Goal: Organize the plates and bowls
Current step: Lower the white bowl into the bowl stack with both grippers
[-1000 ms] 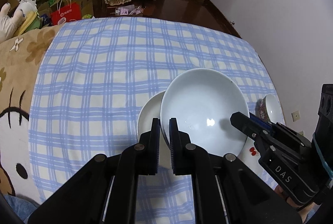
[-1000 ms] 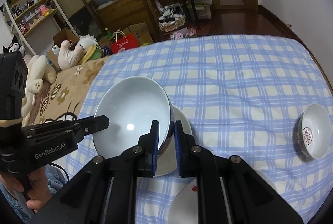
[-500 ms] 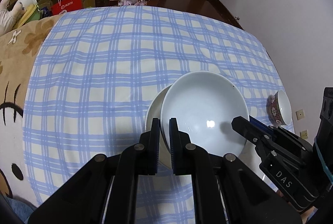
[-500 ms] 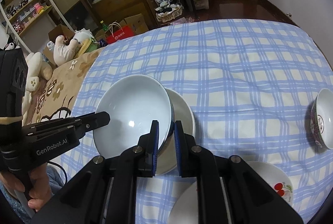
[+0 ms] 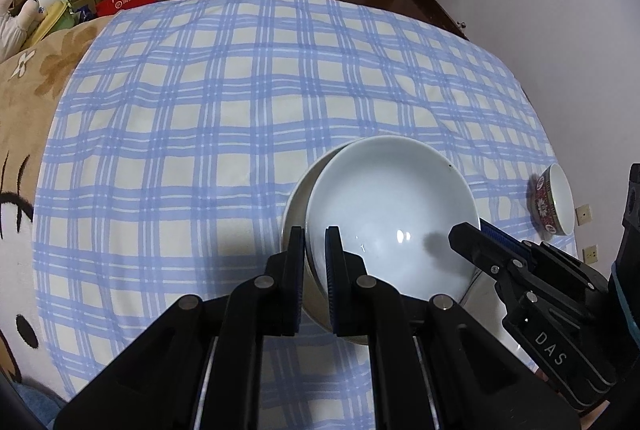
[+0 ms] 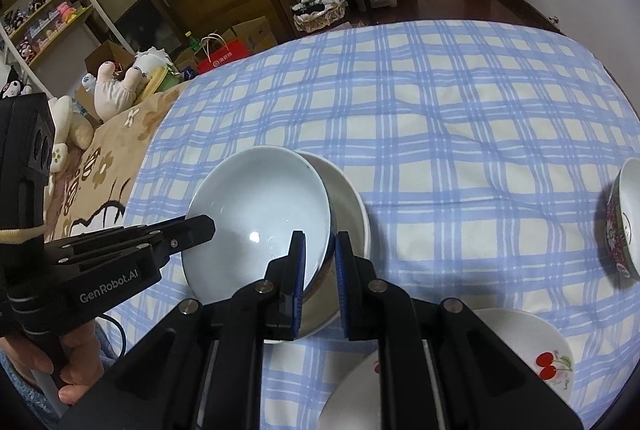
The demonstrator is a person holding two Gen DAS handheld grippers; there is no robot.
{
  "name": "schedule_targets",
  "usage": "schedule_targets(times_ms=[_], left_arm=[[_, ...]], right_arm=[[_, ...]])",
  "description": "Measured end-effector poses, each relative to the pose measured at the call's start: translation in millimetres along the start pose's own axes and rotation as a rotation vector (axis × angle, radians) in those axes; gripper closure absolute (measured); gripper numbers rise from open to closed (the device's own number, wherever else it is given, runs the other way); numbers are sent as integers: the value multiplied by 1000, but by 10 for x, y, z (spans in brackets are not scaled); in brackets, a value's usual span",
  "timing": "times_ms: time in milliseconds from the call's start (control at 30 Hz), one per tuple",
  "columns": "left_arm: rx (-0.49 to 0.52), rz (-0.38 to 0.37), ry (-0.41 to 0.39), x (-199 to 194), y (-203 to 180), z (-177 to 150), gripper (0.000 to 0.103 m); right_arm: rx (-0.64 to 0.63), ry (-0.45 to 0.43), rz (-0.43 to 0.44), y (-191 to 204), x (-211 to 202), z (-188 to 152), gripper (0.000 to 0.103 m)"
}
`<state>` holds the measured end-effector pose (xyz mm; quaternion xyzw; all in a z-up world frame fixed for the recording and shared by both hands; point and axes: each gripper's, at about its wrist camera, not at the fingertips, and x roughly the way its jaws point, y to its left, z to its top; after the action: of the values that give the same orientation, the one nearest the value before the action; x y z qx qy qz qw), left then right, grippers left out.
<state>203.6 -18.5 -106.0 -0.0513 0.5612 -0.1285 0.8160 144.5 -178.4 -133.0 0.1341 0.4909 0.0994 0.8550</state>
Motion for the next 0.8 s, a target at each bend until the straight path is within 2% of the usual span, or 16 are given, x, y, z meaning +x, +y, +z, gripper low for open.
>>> schedule_targets(times_ms=[300, 800], left_arm=[[1, 4, 26, 94, 10, -12, 94], [-2, 17, 27, 181, 26, 16, 94]], right_arm=[[11, 13, -3, -44, 49, -32, 87], [11, 15, -2, -50, 81, -41, 85]])
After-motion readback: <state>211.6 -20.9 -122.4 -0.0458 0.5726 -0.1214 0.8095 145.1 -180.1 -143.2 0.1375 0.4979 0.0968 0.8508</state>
